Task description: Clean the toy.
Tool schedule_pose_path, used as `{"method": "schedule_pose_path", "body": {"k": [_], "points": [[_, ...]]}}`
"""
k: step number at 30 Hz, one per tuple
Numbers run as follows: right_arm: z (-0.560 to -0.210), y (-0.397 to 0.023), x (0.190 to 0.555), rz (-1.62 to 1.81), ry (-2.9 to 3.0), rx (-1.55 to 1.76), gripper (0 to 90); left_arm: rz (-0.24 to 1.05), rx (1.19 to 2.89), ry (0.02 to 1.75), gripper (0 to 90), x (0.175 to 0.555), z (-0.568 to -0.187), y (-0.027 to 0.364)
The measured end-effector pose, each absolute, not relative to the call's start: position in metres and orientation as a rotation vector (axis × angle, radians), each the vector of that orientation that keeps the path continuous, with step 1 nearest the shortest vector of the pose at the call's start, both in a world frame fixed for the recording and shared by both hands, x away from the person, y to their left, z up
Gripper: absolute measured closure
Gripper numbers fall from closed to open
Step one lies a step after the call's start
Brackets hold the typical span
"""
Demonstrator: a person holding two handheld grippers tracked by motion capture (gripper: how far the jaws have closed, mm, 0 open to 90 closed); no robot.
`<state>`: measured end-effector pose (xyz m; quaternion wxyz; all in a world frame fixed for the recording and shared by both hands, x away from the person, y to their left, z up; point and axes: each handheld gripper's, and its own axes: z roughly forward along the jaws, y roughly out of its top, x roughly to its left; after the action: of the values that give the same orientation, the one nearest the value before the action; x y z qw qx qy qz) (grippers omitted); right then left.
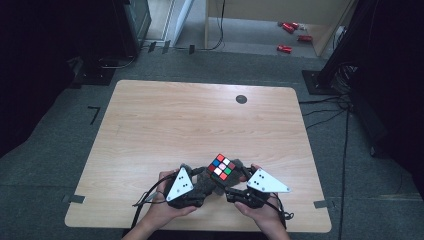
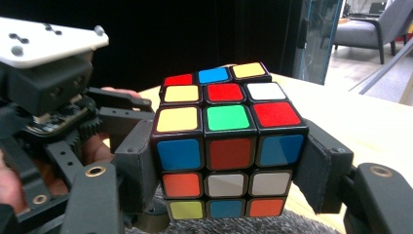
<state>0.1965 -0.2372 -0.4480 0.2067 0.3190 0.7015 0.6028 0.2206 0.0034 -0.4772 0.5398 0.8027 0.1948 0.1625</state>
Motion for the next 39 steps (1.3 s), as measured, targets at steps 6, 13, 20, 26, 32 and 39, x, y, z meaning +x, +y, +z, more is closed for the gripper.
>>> {"method": "schedule_pose_path", "body": {"k": [6,13,20,26,32,39], "points": [[-0.452,-0.229,0.198,1.658,1.961,0.924,34.8,0.361,1.906,0.476,31.7,0.221,-0.480,-0.002],[-0.454,-0.221,0.197,1.646,1.947,0.968,34.8,0.363,1.878,0.510,30.3,0.221,-0.481,-0.005],[-0.457,-0.217,0.197,1.645,1.941,1.014,34.8,0.404,1.869,0.524,27.7,0.220,-0.483,-0.009],[-0.459,-0.215,0.197,1.673,1.932,1.052,34.8,0.420,1.849,0.535,27.7,0.221,-0.484,-0.010],[-0.462,-0.214,0.198,1.681,1.934,1.087,34.7,0.455,1.834,0.537,31.6,0.219,-0.484,-0.011],[-0.461,-0.215,0.199,1.677,1.965,1.088,33.7,0.448,1.845,0.515,34.1,0.220,-0.484,-0.007]]}}
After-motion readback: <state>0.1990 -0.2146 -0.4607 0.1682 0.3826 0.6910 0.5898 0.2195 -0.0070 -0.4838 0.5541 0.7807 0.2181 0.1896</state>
